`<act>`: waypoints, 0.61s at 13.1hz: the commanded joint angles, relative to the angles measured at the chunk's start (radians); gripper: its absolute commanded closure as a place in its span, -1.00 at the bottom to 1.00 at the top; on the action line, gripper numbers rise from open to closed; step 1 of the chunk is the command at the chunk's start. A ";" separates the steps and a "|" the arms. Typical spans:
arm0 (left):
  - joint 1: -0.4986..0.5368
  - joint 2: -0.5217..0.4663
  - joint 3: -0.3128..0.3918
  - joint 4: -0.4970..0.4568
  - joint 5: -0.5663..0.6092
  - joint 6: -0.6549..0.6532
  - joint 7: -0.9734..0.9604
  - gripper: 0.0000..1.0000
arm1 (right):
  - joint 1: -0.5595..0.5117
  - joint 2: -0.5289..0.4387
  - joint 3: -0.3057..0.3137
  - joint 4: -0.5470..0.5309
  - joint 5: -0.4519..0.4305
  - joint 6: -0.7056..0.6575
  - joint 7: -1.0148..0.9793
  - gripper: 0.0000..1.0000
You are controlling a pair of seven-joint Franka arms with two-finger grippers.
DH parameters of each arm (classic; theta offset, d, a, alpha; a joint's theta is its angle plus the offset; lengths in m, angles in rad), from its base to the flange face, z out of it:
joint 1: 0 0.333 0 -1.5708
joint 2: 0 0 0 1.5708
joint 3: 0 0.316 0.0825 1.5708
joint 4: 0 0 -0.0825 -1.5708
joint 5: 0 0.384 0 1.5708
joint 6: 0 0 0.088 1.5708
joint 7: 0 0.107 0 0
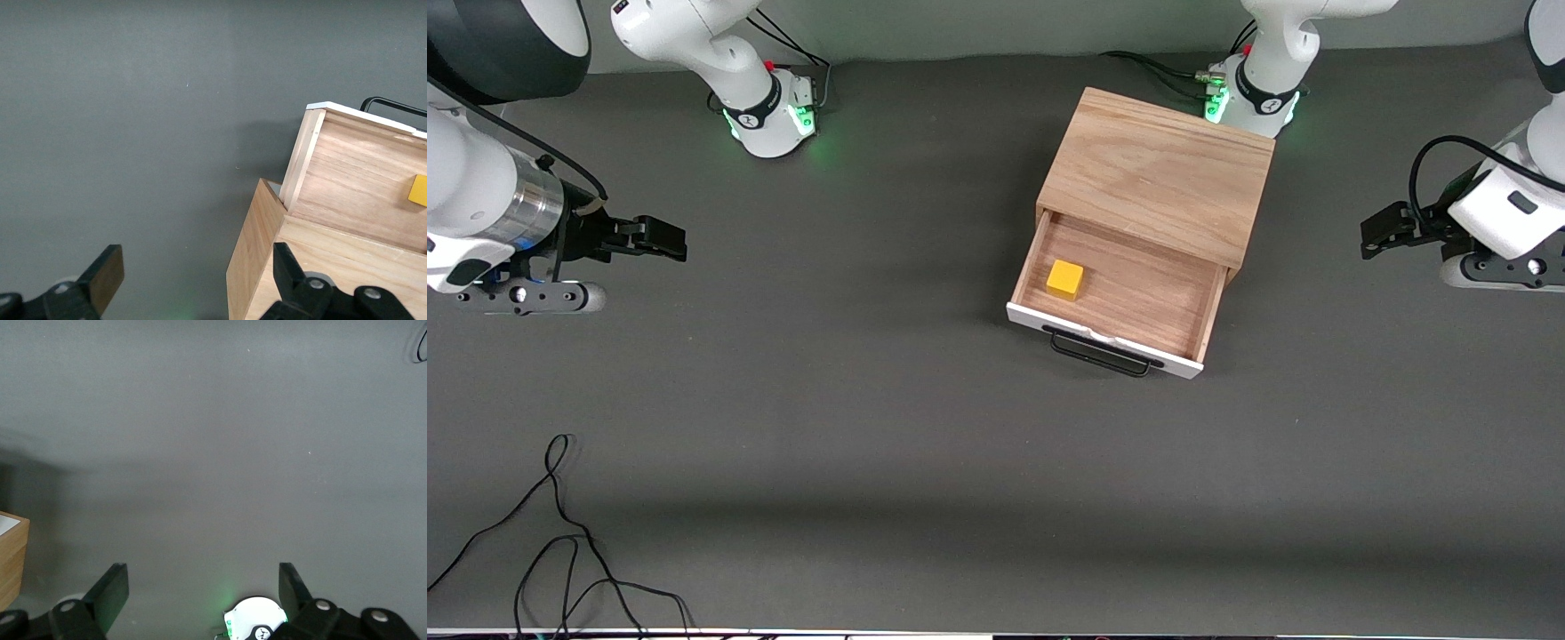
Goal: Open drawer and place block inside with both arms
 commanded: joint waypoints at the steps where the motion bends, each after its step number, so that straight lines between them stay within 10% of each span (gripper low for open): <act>1: -0.015 -0.003 0.010 0.001 -0.004 -0.010 0.004 -1.00 | 0.010 -0.017 -0.002 -0.012 -0.014 -0.008 -0.016 -0.99; 3: -0.015 -0.005 0.010 0.001 -0.004 -0.010 0.003 -1.00 | -0.010 -0.019 0.023 -0.012 -0.013 -0.007 -0.015 -0.99; 8: -0.015 -0.003 0.010 -0.001 -0.004 -0.010 0.004 -1.00 | -0.295 -0.040 0.311 -0.012 -0.018 -0.008 -0.013 -0.99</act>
